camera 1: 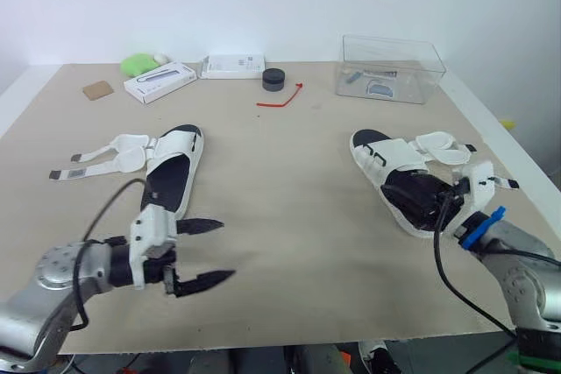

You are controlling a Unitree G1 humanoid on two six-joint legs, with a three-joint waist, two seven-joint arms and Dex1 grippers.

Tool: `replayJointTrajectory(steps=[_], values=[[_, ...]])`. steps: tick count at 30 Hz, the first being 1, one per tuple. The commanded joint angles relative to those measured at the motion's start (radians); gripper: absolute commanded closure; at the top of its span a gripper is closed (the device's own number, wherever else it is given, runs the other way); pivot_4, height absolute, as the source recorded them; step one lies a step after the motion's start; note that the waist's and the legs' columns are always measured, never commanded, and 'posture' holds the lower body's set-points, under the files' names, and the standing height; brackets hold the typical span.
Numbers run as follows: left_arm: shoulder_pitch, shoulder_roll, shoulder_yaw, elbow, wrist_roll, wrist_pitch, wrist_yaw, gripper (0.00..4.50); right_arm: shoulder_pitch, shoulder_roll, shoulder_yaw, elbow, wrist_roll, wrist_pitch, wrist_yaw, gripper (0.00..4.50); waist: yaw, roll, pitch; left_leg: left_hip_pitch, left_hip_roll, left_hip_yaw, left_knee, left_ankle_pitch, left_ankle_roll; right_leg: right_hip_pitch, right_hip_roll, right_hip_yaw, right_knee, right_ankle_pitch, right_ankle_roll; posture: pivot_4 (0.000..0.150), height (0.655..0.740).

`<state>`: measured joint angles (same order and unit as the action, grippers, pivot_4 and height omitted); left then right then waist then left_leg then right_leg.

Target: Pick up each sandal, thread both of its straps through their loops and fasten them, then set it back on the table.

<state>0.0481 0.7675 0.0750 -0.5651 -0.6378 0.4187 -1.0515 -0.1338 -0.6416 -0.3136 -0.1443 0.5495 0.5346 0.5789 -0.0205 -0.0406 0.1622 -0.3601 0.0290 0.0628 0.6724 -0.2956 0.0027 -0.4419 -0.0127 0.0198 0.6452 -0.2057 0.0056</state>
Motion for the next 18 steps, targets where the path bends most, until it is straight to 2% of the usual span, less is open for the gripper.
replayJointTrajectory(steps=[1,9,18], values=[[-0.052,0.000,-0.030,-0.055,-0.038,0.039,0.013,0.08,-0.036,0.002,0.034,0.031,-0.047,-0.013,-0.010,0.00,0.000,0.000,0.000,0.000,0.000,0.000,0.000,0.000,0.000,0.000,0.000,0.000,0.000,0.000,0.000,0.150,0.7400],[-0.095,-0.011,-0.052,-0.050,-0.036,0.048,0.033,0.08,-0.108,0.063,0.139,0.123,-0.160,-0.095,-0.022,0.00,-0.004,0.000,0.000,0.000,0.002,0.001,0.000,0.000,0.000,0.001,0.003,0.001,0.000,0.001,-0.001,0.150,0.7400],[-0.055,-0.011,-0.060,-0.051,0.004,0.018,0.047,0.08,-0.289,0.127,0.174,0.361,-0.264,-0.238,-0.031,0.00,-0.004,0.000,0.000,0.004,0.002,0.002,0.001,0.001,-0.001,0.001,0.005,0.003,0.000,0.003,-0.003,0.150,0.7400]])
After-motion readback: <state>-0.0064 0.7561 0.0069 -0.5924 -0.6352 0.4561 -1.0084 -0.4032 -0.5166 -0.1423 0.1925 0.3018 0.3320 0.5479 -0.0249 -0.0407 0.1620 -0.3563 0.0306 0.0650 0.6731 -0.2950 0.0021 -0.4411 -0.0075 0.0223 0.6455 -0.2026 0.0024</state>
